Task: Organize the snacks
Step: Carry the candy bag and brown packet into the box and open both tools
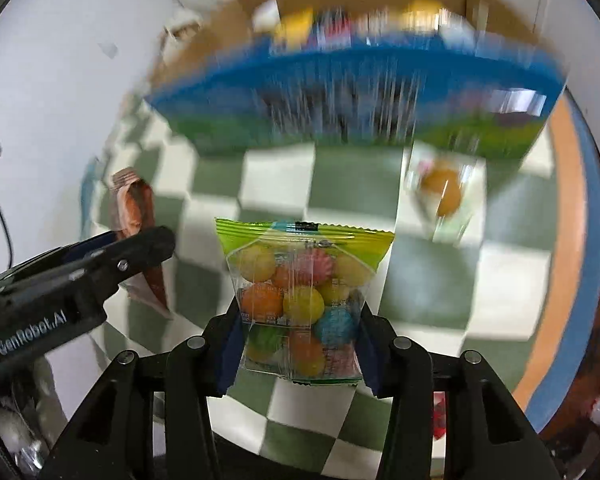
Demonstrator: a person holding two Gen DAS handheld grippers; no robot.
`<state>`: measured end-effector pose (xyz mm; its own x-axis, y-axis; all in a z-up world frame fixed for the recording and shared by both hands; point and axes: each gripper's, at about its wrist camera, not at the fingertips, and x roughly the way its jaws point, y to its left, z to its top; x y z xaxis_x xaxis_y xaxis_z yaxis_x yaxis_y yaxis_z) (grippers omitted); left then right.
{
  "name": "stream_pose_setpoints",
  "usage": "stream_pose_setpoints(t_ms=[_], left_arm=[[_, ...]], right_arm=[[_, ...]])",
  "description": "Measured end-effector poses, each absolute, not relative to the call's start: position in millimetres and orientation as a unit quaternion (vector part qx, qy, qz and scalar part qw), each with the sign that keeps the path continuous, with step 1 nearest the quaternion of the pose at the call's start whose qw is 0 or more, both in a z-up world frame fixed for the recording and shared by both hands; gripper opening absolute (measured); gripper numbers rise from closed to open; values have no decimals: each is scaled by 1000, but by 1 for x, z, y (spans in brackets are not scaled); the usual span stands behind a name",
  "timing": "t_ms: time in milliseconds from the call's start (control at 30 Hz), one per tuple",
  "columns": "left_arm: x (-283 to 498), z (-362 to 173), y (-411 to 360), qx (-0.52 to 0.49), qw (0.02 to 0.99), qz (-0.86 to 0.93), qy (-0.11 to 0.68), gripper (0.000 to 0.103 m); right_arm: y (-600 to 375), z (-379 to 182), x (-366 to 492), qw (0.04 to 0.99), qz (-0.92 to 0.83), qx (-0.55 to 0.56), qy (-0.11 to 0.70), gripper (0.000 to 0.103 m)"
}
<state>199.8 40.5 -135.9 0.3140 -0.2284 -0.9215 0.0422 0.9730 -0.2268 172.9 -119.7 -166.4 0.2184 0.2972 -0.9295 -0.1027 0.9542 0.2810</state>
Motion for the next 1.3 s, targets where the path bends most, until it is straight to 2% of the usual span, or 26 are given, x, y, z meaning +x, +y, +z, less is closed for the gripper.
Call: stream_pose_setpoints(t_ms=[133,267,400,633,667,700,733,767,800,833,1300], left_arm=[[252,-104,19,-73,814,-108,566,54],[315,-95,5,-52,811,-105,573,54],[373,-128,2,-73,773,-107,621,54],[411,-182,-2,-83,717,-104,684,54],[414,-189,-2,-88,709,-98,693,55],[415,-192,-1,-94,705,-94,697,63],[416,-194,0,-102,705,-97,695,69],[417,-195,1,-105,706,-97,693,82],[417,-195,2,-102,711,-93,690,89],[417,-196,2,-98,712,-91,689,90],[395,-192,9,-20,746,-29,665,91]], right_arm=[[-142,-110,209,809,134,89,565,51],[-150,-83,259,832,121,72,537,51],[-152,-98,314,827,110,63,548,51],[-155,-158,368,785,100,65,607,52],[-157,-166,373,778,97,73,616,58],[-158,-173,376,772,96,73,624,68],[-159,-178,379,767,94,71,631,89],[-160,-184,382,759,90,72,641,97],[-163,-186,383,757,91,77,643,97],[-164,-187,382,756,90,75,644,97],[-177,-188,384,765,34,28,642,97]])
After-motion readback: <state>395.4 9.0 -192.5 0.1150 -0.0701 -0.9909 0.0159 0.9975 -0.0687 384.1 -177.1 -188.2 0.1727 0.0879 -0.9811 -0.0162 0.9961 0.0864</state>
